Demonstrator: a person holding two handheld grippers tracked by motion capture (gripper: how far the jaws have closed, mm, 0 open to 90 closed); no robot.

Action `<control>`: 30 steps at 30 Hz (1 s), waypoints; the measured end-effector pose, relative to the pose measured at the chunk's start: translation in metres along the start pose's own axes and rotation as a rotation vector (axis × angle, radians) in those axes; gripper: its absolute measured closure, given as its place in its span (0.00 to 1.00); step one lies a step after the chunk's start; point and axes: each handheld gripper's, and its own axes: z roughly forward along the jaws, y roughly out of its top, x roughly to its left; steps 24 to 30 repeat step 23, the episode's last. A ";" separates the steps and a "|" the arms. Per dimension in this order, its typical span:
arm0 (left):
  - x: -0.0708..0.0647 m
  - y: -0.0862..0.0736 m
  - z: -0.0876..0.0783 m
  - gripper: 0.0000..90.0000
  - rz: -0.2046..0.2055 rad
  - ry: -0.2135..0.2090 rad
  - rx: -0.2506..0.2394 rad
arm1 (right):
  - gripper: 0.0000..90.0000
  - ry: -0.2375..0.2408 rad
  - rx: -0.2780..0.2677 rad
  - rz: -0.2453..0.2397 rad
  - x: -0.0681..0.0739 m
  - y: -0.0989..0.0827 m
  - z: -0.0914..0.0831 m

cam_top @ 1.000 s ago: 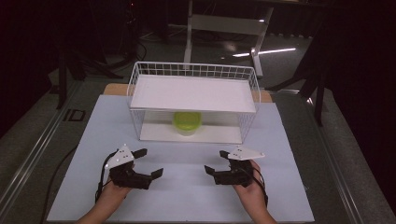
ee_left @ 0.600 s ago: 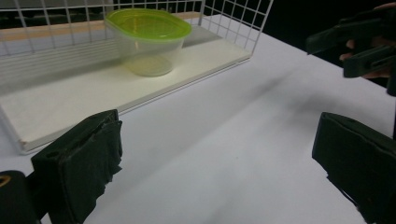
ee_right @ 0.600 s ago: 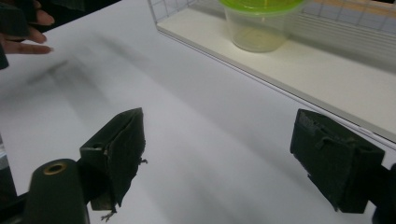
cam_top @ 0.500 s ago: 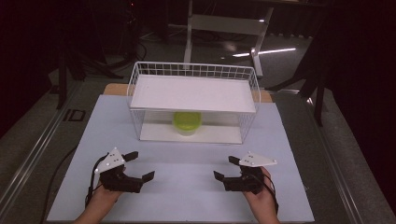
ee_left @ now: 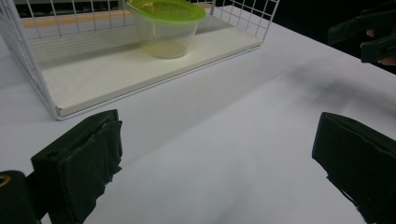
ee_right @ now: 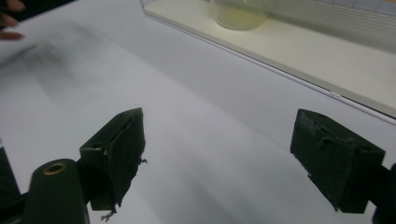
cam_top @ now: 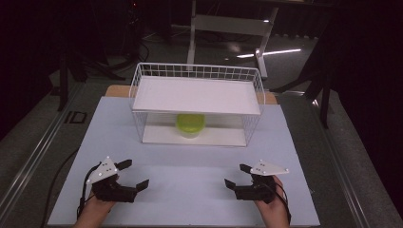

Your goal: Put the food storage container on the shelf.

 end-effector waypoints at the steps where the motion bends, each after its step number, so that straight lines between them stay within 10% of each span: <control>1: 0.000 0.000 -0.001 0.03 0.001 0.004 0.000 | 0.20 -0.007 0.008 -0.011 -0.001 -0.001 -0.001; 30: 0.004 -0.004 -0.012 0.03 0.002 0.040 -0.079 | 0.20 -0.056 -0.022 0.040 -0.022 -0.015 -0.006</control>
